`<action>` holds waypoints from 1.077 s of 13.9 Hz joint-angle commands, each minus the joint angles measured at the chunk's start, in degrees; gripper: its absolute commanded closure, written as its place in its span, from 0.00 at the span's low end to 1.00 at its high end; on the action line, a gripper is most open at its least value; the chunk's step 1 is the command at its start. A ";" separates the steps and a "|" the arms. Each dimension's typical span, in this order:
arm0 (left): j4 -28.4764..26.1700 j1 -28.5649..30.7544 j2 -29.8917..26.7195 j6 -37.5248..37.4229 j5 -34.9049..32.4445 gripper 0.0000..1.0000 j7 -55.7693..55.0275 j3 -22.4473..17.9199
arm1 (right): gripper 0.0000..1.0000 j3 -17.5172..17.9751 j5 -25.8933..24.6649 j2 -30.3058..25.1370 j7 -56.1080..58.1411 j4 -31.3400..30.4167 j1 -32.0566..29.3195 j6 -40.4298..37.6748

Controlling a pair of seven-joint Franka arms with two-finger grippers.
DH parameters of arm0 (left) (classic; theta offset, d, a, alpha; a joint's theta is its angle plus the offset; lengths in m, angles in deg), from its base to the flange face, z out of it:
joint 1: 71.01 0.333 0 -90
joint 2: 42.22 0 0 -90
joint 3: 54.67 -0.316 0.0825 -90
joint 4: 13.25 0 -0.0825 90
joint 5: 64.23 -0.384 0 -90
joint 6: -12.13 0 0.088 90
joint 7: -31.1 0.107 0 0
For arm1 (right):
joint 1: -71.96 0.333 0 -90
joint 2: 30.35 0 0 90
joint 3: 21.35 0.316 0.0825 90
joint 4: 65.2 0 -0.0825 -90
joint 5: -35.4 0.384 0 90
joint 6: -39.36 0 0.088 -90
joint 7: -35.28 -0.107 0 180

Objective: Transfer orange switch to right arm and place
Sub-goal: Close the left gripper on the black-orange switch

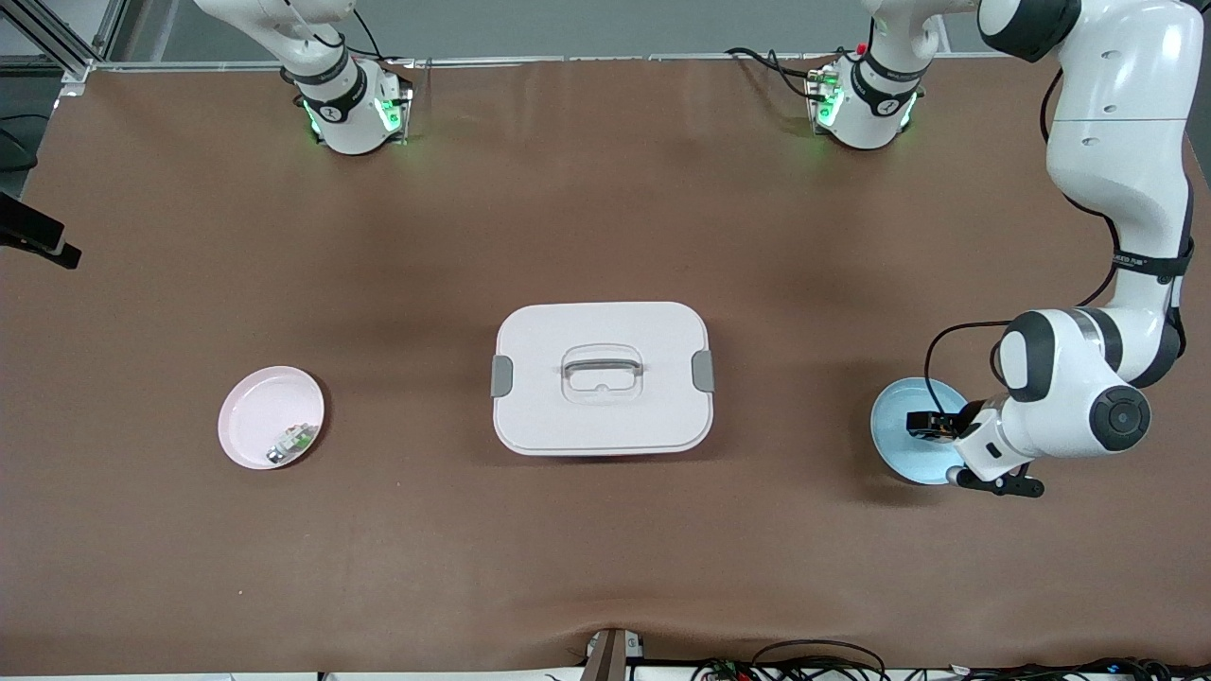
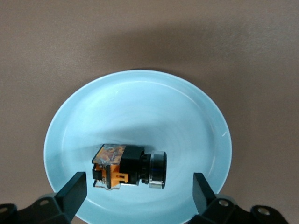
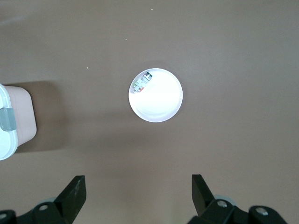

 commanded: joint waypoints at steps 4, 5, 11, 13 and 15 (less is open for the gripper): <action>-0.48 1.11 0.61 2.16 -1.39 0.00 1.10 0.63 | 0.00 0.78 0.77 -0.12 -0.69 -0.10 -1.26 0.38; -0.91 1.29 0.78 3.56 -1.39 0.00 1.10 0.72 | 0.00 0.78 0.77 -0.12 -0.69 -0.10 -1.26 0.30; -1.97 1.55 1.40 6.12 -1.39 0.00 1.10 0.72 | 0.00 0.78 0.86 -0.12 -0.69 -0.10 -1.35 0.38; -2.06 1.82 1.49 6.39 -1.39 0.00 1.10 0.72 | 0.00 0.78 0.86 -0.12 -0.69 -0.10 -1.35 0.30; -2.15 1.82 1.75 6.82 -1.39 0.00 1.10 0.81 | 0.00 0.78 0.86 -0.20 -0.69 -0.10 -1.35 0.30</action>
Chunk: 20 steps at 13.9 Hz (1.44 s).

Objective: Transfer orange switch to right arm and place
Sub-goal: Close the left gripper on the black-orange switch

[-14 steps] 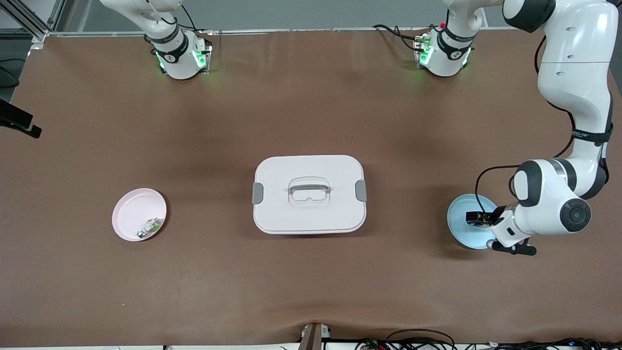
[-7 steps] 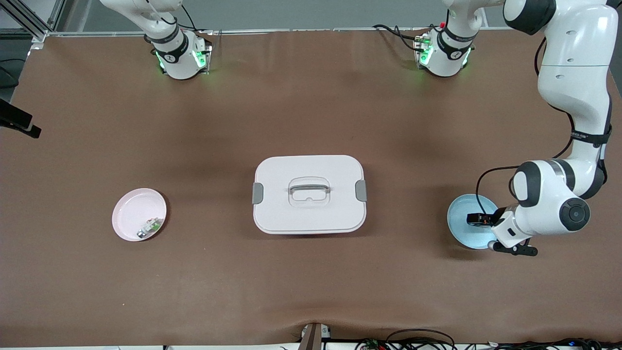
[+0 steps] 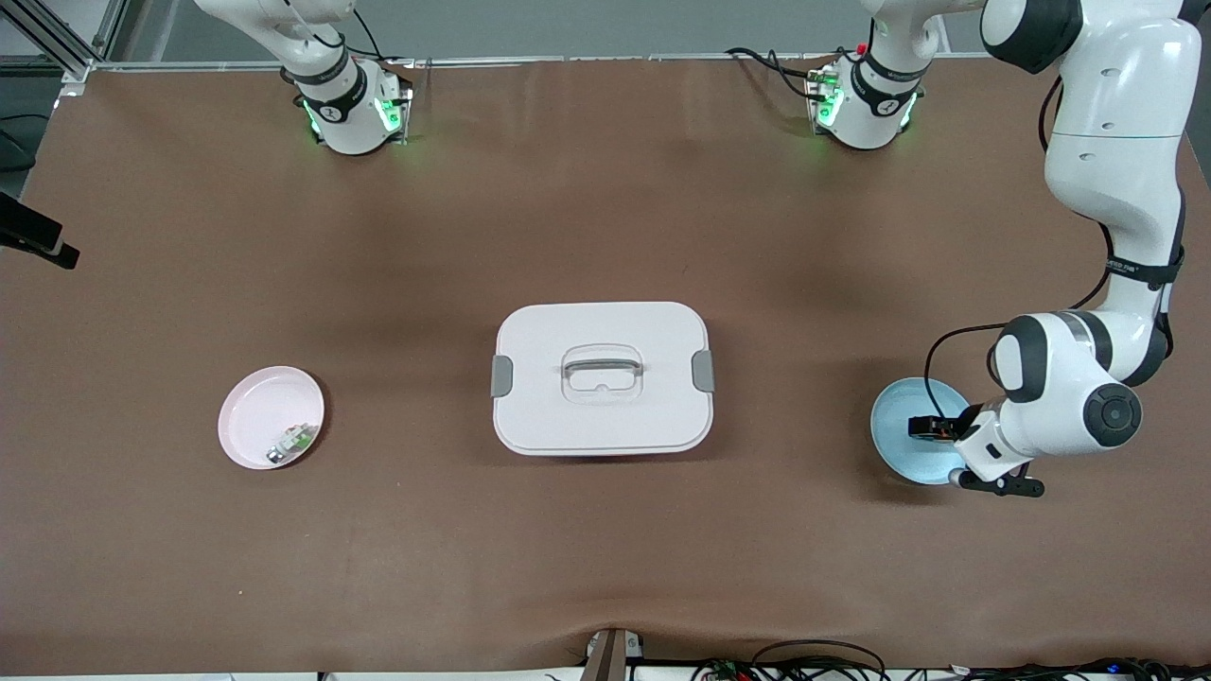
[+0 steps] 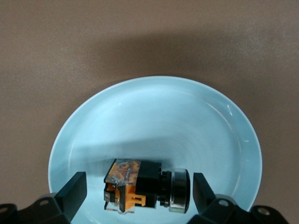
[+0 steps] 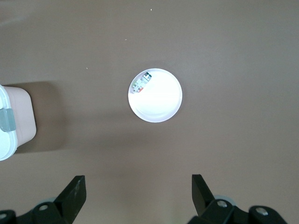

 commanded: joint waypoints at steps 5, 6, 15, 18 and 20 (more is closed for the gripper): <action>-0.69 0.94 0.39 1.55 -0.66 0.00 0.46 1.69 | 0.00 0.78 0.86 -0.12 -0.68 -0.10 -1.21 0.25; -0.78 1.03 0.31 1.55 -0.66 0.00 0.37 1.69 | 0.00 0.78 0.86 -0.12 -0.68 -0.10 -1.21 0.25; -1.13 1.20 0.57 1.63 -0.66 0.00 0.20 1.77 | 0.00 0.78 0.77 -0.12 -0.68 -0.10 -1.29 0.34; -1.13 1.20 0.66 1.72 -0.66 0.00 0.02 1.77 | 0.00 0.78 0.77 -0.12 -0.68 -0.10 -1.29 0.34; -1.13 1.20 0.66 1.99 -0.57 0.00 -0.24 1.77 | 0.00 0.78 0.77 -0.12 -0.68 -0.10 -1.29 0.51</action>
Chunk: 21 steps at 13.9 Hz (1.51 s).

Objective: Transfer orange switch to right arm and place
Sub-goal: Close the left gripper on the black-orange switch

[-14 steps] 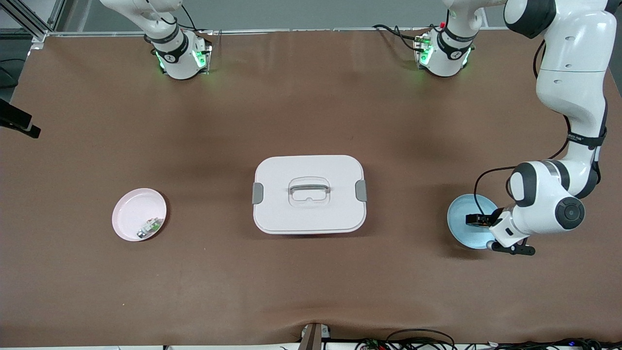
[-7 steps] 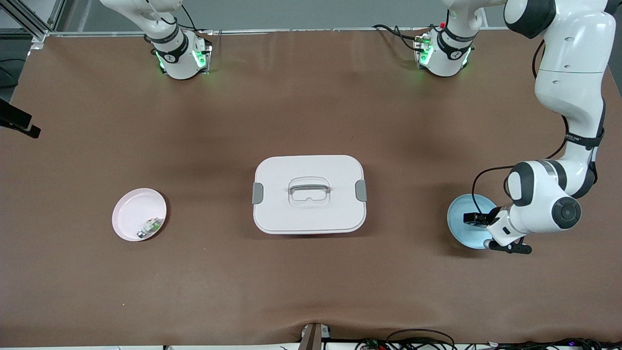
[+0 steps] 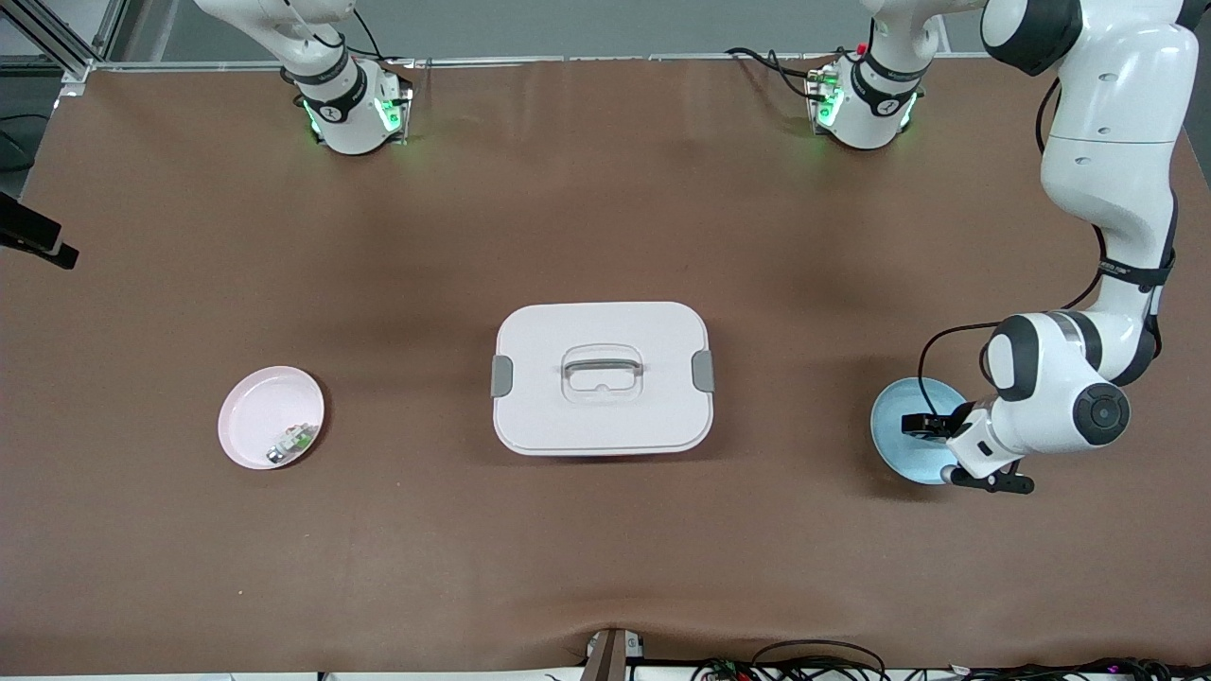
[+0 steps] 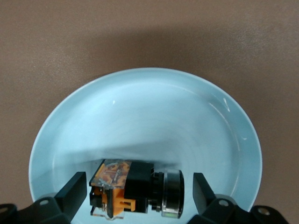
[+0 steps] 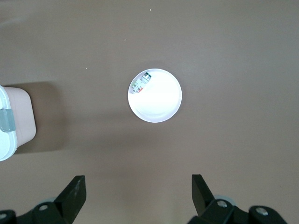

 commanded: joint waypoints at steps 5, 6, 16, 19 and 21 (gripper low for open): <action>0.01 0.95 0.29 0.99 -0.48 0.34 -0.24 1.00 | 0.00 0.78 0.86 -0.12 -0.59 -0.10 -1.11 0.45; 0.01 0.95 0.21 1.08 -0.40 0.41 -0.24 1.00 | 0.00 0.78 0.86 -0.12 -0.59 -0.10 -1.11 0.45; 0.10 0.77 -1.55 0.20 0.48 0.59 -5.06 1.35 | 0.00 0.78 0.86 -0.12 -0.68 -0.10 -1.46 0.27; 0.18 0.25 -3.04 -2.50 0.57 0.59 -10.85 1.26 | 0.00 0.87 0.86 -0.12 -0.68 -0.10 -1.38 0.35; 0.27 -0.02 -4.01 -3.93 0.48 0.59 -14.99 1.17 | 0.00 0.96 0.86 -0.12 -0.68 -0.10 -1.29 0.27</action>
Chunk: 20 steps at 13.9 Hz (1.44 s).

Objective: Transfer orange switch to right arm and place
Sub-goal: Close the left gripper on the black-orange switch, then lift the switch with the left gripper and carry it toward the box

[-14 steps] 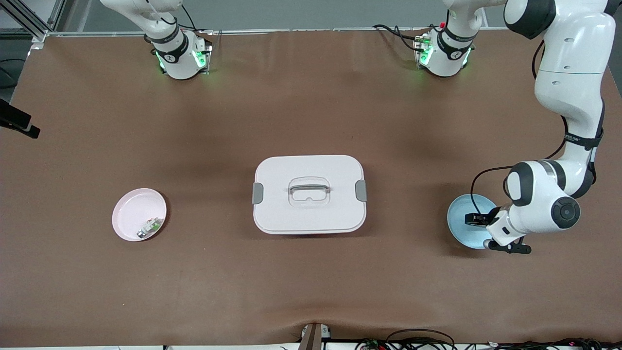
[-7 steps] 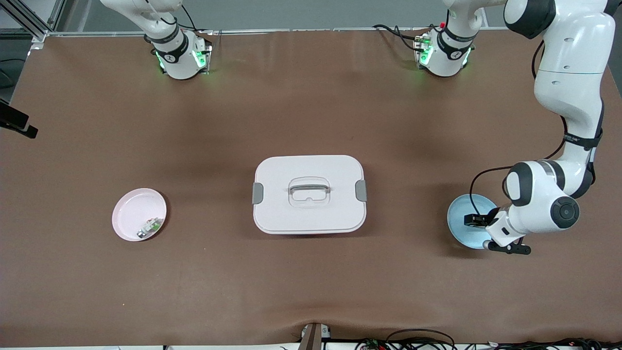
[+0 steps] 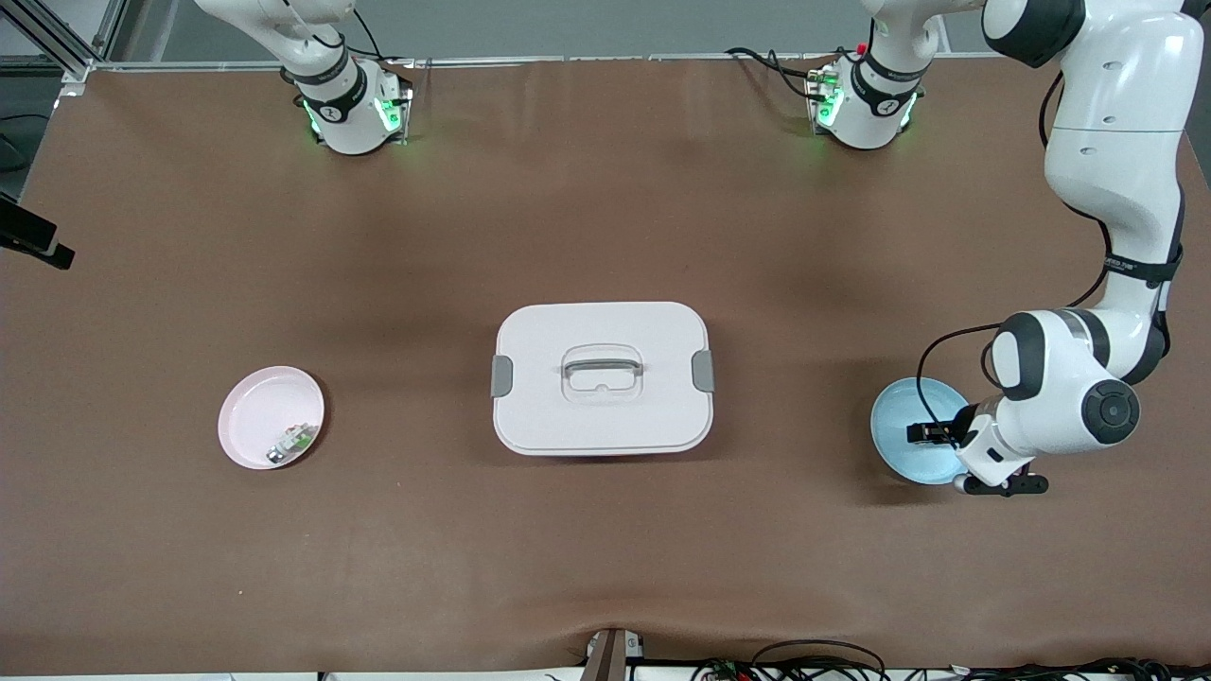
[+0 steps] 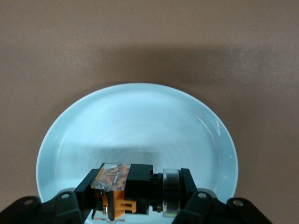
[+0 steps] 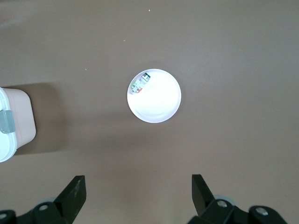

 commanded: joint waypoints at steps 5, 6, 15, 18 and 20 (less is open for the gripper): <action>0.05 -1.75 -4.64 -2.44 0.12 0.59 -17.21 0.03 | 0.00 0.84 0.69 -0.12 -0.65 -0.10 -0.92 0.21; 1.01 -2.45 -4.82 -3.05 0.04 0.59 -21.60 -0.06 | 0.00 0.84 0.69 -0.12 -0.65 -0.10 -0.92 0.21; 13.58 -5.79 -4.91 -13.78 6.79 0.64 -50.17 0.11 | 0.00 0.75 0.69 -0.12 -0.65 -0.10 -1.19 0.30; 16.12 -6.24 -4.91 -13.78 10.92 0.64 -61.35 0.46 | 0.00 0.75 0.69 -0.12 -0.65 -0.10 -1.27 0.39; 17.36 -6.32 -5.00 -13.52 15.91 0.64 -64.87 0.55 | 0.00 0.75 0.77 -0.12 -0.65 -0.10 -1.80 0.30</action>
